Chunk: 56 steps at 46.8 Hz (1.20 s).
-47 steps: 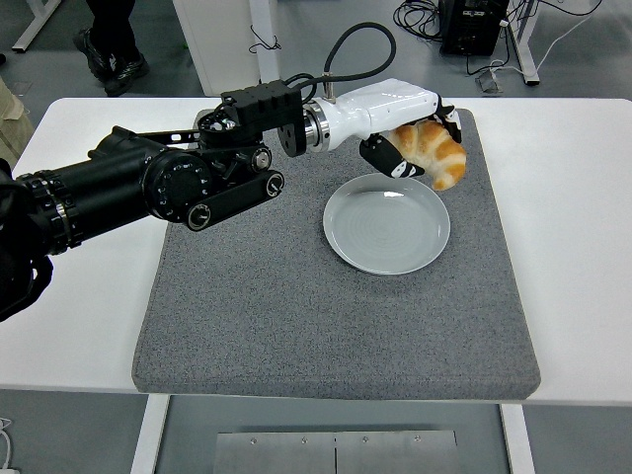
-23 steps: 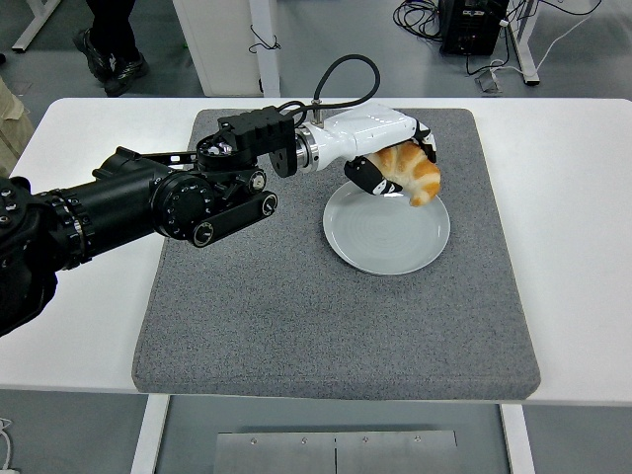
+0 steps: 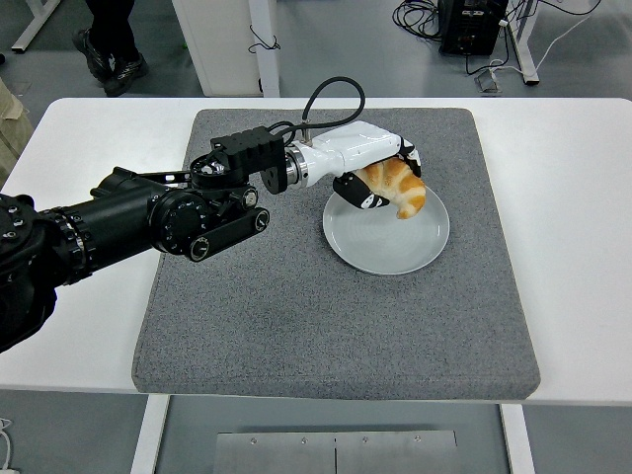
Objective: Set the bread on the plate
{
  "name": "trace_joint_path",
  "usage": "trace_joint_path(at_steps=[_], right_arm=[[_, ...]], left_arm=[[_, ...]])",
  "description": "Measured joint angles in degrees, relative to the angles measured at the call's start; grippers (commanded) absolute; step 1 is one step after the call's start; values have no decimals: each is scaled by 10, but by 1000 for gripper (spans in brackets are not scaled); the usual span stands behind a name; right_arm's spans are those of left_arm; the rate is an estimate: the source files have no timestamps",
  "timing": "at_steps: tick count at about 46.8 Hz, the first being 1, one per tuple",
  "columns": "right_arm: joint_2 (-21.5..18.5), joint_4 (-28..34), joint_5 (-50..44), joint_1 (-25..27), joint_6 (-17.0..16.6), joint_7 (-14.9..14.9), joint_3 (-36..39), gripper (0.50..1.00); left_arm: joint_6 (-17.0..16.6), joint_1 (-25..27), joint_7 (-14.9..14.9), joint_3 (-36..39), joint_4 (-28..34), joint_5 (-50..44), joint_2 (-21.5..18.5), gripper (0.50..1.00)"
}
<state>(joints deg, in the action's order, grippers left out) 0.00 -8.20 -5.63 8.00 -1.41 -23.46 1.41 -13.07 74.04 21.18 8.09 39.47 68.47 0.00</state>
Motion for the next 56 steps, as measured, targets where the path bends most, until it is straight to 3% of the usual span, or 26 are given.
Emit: trace_joint_path(at_steps=[15, 56], right_arm=[[0, 0, 0, 0, 0, 0, 0, 1000], [0, 0, 0, 0, 0, 0, 0, 1000]], left_arm=[[-12, -10, 0, 41, -3, 0, 0, 500], [-24, -38, 0, 62, -25, 3, 0, 500]])
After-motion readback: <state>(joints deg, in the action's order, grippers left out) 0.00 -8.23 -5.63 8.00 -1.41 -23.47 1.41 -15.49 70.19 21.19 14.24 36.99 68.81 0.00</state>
